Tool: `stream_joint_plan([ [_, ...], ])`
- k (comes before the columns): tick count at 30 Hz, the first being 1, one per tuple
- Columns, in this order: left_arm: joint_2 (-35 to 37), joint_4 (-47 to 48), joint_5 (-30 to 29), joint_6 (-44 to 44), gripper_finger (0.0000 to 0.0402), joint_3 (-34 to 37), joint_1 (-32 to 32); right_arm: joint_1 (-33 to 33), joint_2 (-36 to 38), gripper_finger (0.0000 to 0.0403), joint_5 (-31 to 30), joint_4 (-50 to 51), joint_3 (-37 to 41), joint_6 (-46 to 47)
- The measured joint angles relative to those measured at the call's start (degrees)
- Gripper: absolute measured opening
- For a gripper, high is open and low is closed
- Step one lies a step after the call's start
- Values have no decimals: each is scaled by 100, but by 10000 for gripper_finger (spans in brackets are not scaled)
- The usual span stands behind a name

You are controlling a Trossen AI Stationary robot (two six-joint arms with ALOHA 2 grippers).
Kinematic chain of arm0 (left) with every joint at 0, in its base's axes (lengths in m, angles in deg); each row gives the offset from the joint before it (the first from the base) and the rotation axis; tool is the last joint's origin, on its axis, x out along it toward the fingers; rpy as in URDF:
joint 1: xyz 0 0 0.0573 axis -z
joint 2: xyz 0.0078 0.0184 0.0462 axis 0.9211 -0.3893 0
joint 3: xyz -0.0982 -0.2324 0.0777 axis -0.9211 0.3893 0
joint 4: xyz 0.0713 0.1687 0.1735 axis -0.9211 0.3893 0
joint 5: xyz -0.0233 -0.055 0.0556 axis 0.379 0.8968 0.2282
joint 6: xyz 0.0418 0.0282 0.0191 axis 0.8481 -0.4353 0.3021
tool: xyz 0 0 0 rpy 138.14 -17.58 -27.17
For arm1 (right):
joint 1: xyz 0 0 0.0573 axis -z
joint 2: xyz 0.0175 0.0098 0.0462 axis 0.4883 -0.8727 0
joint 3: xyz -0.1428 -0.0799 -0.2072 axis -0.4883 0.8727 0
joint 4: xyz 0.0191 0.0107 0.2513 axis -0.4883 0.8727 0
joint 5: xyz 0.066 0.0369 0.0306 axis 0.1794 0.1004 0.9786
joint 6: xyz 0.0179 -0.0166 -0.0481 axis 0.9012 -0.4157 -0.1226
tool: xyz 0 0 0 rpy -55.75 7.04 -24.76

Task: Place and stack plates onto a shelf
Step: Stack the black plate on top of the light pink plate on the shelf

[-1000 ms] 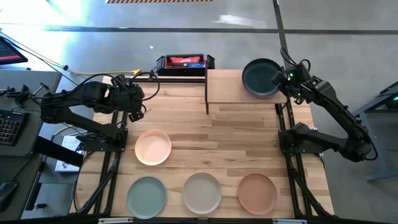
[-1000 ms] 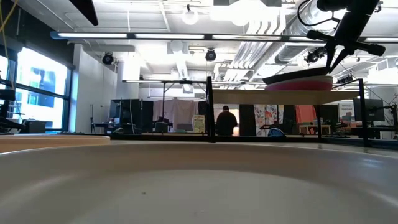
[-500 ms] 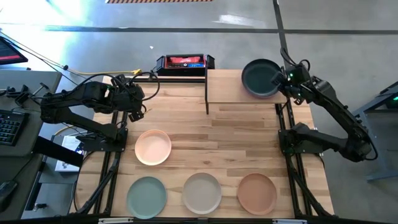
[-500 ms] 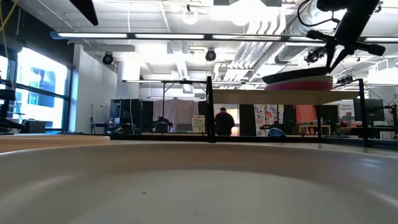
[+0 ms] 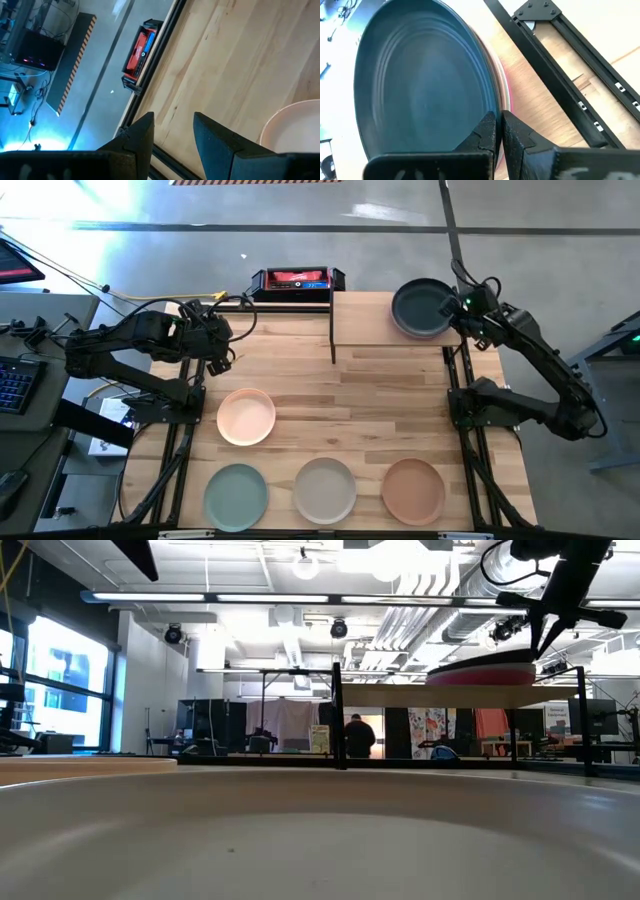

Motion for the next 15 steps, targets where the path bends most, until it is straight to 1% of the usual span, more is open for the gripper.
stream_joint_plan([
  [8,-29,-2,144,-1,127,0,0,-2,0,1,26,-17,0,26],
  [12,-35,-22,147,-1,127,0,0,-2,0,1,208,-20,0,28],
  [15,-40,-35,148,-1,127,0,0,-2,0,1,231,-22,0,28],
])
